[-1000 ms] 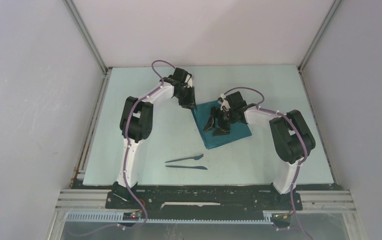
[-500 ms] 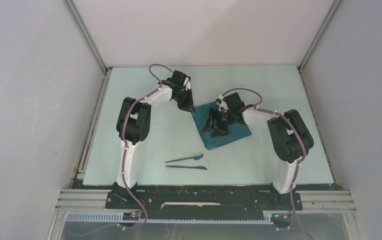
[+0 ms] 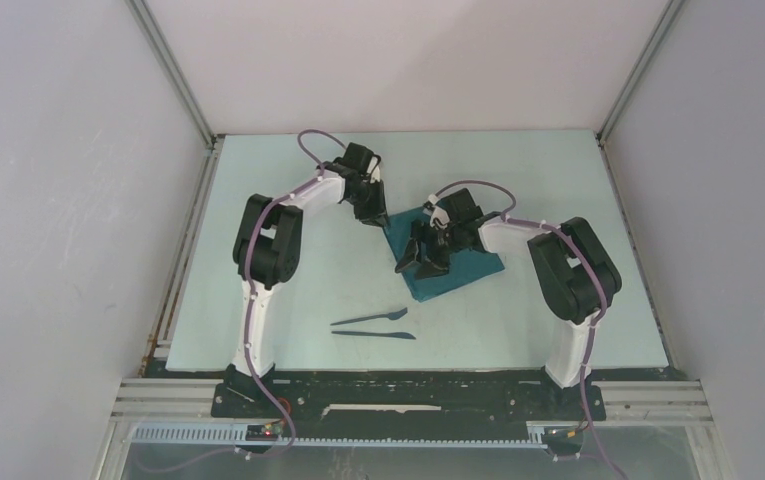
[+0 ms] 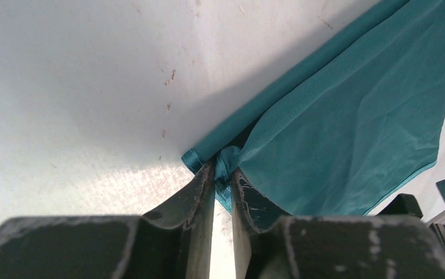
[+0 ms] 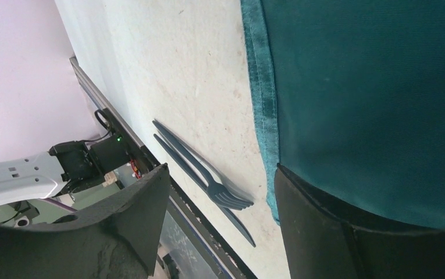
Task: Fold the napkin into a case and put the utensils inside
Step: Smooth out the square-folded napkin at the center of the board.
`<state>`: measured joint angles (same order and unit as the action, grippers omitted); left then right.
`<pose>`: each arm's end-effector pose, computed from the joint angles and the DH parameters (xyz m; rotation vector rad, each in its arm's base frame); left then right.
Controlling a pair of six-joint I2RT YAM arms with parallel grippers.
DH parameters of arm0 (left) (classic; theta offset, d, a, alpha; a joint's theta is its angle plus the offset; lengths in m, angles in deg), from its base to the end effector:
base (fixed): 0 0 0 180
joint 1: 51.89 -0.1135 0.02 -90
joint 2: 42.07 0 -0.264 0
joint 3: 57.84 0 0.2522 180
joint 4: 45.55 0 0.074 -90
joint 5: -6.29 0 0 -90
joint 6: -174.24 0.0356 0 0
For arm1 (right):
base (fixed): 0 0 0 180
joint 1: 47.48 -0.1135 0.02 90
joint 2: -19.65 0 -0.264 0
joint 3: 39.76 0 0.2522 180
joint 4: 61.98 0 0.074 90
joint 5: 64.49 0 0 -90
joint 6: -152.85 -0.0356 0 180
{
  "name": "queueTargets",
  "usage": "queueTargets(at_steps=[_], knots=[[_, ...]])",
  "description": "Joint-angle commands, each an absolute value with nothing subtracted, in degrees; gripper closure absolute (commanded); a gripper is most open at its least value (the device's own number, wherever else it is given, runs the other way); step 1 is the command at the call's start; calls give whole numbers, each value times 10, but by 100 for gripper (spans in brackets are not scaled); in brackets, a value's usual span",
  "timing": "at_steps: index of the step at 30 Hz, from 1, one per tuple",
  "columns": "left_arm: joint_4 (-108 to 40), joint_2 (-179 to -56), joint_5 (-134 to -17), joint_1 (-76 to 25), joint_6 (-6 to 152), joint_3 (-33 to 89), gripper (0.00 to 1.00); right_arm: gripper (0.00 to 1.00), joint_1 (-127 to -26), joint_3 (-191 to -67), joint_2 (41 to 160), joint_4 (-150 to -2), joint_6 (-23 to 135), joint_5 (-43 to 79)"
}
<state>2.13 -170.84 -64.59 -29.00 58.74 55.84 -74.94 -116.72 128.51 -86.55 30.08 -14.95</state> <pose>0.4359 -0.1967 0.1580 0.0497 2.7621 -0.6980 0.3224 0.1936 0.1458 -0.1748 2.7175 1.2719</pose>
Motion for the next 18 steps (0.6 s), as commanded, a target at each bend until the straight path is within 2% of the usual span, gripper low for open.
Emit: queueTargets(at_steps=[1,4,13,15,18], knots=[[32,-1683,-667,-296,594,597,75,26,-757,-1186,1284,-845,291,-161],[44,-1679,-682,-297,601,600,72,26,-756,-1186,1280,-847,292,-160],[62,-1617,-687,-296,603,567,52,27,-751,-1186,1270,-862,297,-157],[48,-1595,-686,-296,594,551,54,27,-748,-1186,1266,-862,297,-156],[-2,-1573,-653,-295,563,523,63,27,-739,-1186,1266,-851,286,-164]])
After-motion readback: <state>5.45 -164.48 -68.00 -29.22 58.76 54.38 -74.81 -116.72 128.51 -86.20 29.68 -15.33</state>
